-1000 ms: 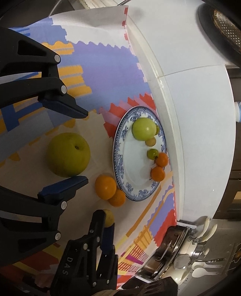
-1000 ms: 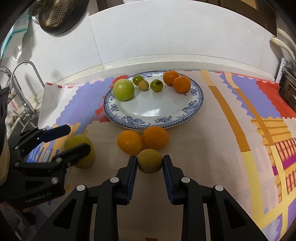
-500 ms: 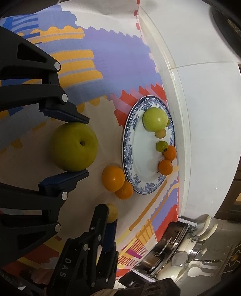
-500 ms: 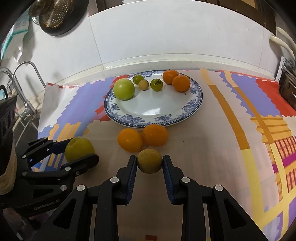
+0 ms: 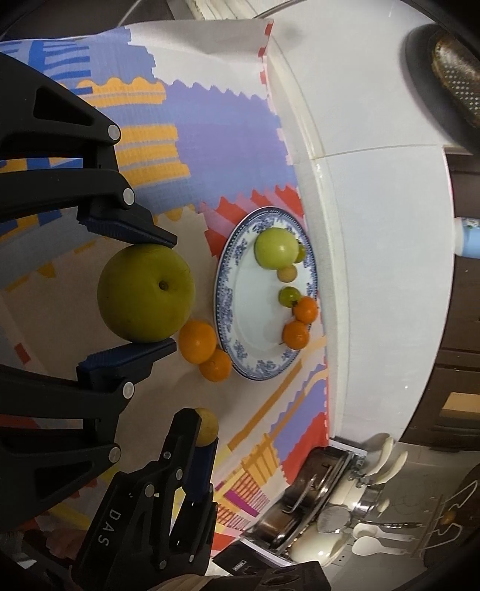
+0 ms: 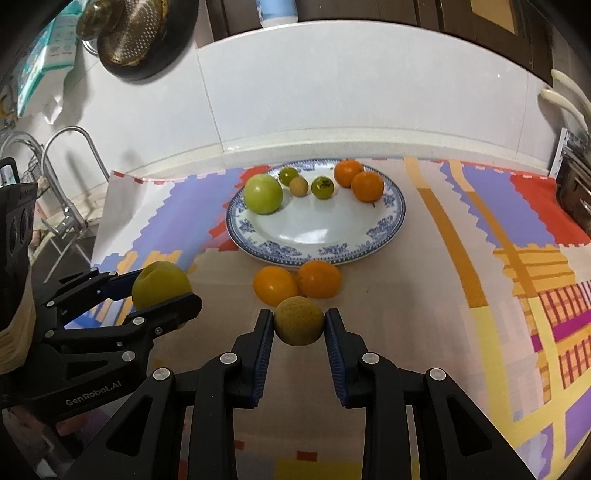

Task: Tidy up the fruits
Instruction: 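Lift and carry the pear and yellow fruit in both tools over the plate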

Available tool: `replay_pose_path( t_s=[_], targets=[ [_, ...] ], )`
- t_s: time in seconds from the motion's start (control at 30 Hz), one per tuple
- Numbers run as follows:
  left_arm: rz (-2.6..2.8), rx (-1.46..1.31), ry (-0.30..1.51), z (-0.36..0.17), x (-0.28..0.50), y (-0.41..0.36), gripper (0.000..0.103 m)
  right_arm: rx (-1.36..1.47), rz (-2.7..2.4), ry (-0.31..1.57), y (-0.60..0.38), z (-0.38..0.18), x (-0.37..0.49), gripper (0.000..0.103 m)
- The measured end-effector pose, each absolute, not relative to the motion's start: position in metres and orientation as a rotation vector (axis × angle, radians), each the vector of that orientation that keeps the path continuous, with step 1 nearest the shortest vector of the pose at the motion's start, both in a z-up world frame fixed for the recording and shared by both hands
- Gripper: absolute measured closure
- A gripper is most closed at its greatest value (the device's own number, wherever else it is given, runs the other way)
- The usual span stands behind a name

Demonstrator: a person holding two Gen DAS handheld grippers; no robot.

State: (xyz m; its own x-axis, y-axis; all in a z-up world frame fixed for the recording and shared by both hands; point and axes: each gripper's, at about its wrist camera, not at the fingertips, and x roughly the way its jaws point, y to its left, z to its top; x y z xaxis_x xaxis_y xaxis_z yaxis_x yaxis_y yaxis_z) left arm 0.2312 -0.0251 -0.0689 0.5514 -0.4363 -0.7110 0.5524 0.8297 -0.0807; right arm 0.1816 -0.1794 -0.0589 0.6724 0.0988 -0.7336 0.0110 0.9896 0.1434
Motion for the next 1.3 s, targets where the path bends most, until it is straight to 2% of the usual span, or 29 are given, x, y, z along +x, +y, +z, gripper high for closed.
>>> replay_pose_path(
  t_s=[0.63,1.3],
  targets=[
    [-0.556,0.123,0.649,-0.012,0.205,-0.048,0.054,0.101,0.131,0.703,-0.200,-0.006,0.166,0.073],
    [-0.505,0.118,0.637,0.005,0.252,-0.096,0.054,-0.006,0.205,0.642,-0.237,0.020,0.219,0.073]
  ],
)
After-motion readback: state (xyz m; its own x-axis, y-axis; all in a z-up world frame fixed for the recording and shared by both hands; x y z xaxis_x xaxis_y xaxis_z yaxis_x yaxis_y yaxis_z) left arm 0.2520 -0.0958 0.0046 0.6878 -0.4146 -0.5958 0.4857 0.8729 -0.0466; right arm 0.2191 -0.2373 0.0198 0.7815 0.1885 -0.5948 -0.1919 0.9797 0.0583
